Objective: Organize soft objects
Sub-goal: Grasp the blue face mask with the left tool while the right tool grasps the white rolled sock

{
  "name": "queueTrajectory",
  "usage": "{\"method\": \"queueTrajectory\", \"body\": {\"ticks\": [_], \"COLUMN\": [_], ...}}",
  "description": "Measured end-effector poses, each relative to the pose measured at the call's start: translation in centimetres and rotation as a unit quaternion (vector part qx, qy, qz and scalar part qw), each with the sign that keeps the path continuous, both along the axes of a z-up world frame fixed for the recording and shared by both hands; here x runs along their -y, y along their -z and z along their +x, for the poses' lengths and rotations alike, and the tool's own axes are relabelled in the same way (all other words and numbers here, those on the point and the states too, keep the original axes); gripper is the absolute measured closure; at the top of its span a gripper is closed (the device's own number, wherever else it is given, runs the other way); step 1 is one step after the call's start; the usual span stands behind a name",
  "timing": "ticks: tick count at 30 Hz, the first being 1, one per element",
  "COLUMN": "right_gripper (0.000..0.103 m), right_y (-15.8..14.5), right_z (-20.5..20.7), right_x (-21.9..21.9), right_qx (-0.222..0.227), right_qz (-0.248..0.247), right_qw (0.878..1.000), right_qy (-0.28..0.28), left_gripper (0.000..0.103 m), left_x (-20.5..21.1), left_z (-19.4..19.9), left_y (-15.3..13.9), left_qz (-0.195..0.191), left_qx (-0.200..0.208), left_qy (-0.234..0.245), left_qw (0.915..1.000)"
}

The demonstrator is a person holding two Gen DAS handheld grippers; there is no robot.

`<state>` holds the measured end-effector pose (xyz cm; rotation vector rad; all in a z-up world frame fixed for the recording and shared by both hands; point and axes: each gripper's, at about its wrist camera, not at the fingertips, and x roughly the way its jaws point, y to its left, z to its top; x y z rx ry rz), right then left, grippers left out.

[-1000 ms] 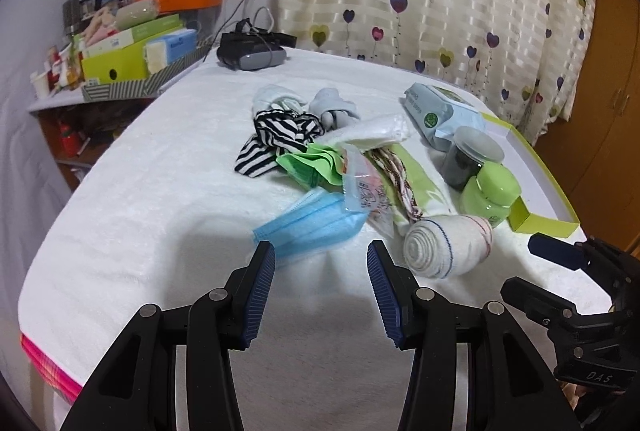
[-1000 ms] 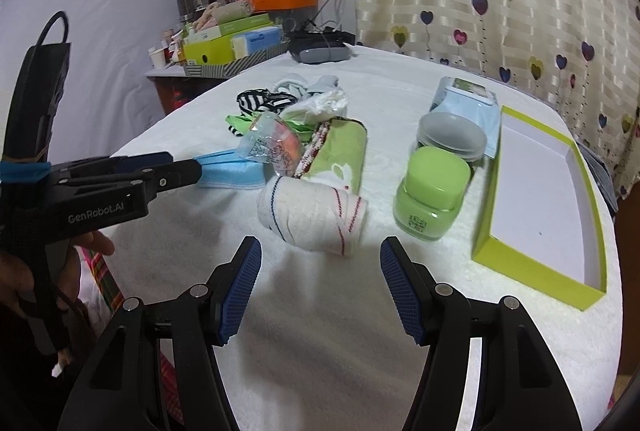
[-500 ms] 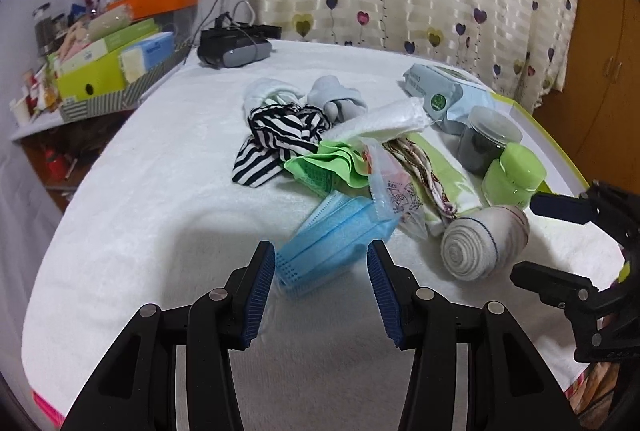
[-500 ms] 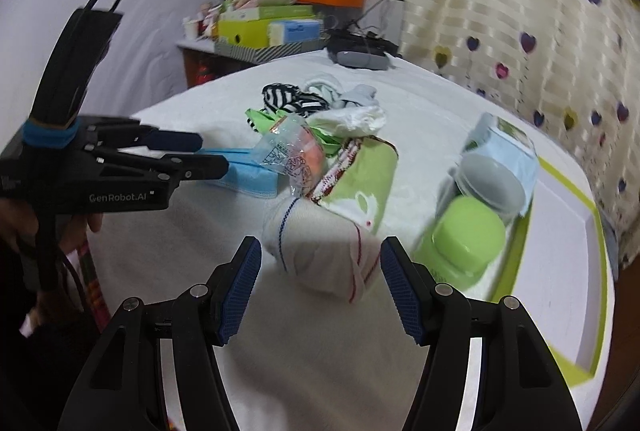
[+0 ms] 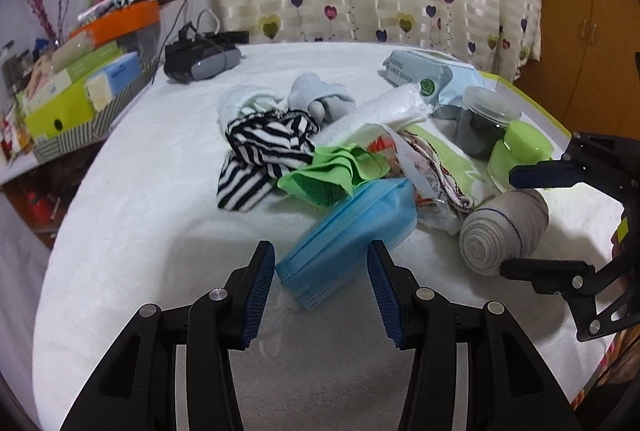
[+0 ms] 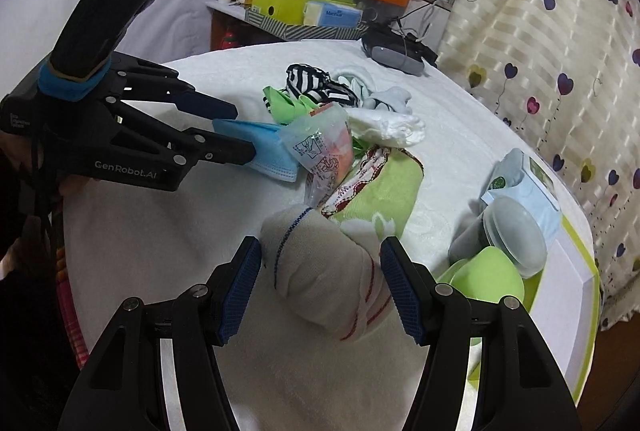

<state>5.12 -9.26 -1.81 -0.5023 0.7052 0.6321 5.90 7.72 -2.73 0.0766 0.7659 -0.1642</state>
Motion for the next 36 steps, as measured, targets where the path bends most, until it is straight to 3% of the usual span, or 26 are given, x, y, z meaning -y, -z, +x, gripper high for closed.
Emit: {"method": "queueTrajectory", "body": {"ticks": [4, 12, 15, 18, 36], "right_gripper": [0.041, 0.056, 0.058, 0.059, 0.062], "right_y": [0.0, -0.5, -0.8, -1.0, -2.1], "right_z": [0.0, -0.9, -1.1, -1.2, -3.5], "right_x": [-0.1, 0.0, 0.4, 0.8, 2.8], "right_qx": [-0.007, -0.001, -0.001, -0.002, -0.007], "right_qz": [0.0, 0.001, 0.01, 0.02, 0.075], "right_qw": [1.0, 1.0, 1.0, 1.0, 0.996], "right_qy": [0.001, 0.002, 0.009, 0.016, 0.041], "left_gripper": [0.056, 0.057, 0.075, 0.081, 0.095], "left_x": [0.1, 0.5, 0.7, 1.3, 2.3], "left_z": [0.2, 1.2, 0.8, 0.2, -3.9], "left_y": [0.0, 0.8, 0.8, 1.0, -1.2], "left_qz": [-0.002, -0.011, -0.033, -0.03, -0.05], "left_qx": [0.004, -0.02, -0.026, -0.024, 0.001], "left_qy": [0.014, 0.021, 0.026, 0.022, -0.003], "left_qw": [0.9999, 0.9995, 0.9988, 0.999, 0.9987]}}
